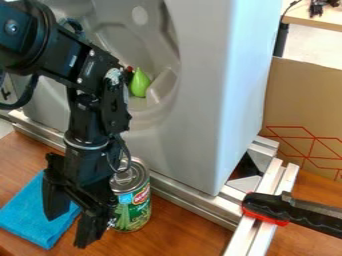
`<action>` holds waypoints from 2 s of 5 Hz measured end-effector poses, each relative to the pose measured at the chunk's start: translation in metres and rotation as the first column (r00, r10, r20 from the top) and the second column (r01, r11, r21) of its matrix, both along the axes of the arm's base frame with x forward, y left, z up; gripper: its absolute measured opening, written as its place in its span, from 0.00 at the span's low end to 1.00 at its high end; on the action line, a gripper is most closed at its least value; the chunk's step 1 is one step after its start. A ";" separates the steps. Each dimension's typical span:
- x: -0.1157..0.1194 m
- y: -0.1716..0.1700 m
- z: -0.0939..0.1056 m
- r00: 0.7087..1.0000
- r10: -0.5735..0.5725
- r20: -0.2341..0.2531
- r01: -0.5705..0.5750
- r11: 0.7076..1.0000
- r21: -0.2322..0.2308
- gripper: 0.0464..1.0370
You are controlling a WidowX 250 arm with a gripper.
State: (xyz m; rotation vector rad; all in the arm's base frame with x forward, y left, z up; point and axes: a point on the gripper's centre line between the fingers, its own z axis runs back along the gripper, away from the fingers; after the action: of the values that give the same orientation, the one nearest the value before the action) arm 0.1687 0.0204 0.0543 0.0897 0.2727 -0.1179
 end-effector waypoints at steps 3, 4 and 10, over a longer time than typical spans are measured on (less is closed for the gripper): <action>-0.034 0.052 -0.008 0.993 0.116 -0.030 -0.114 0.992 0.049 0.96; -0.040 0.066 -0.016 0.989 0.138 -0.050 -0.136 0.990 0.027 0.96; -0.004 0.109 -0.080 0.991 0.116 -0.059 -0.120 0.990 -0.077 0.96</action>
State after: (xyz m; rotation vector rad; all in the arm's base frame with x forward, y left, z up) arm 0.1650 0.1291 -0.0254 -0.0101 0.3268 -0.0134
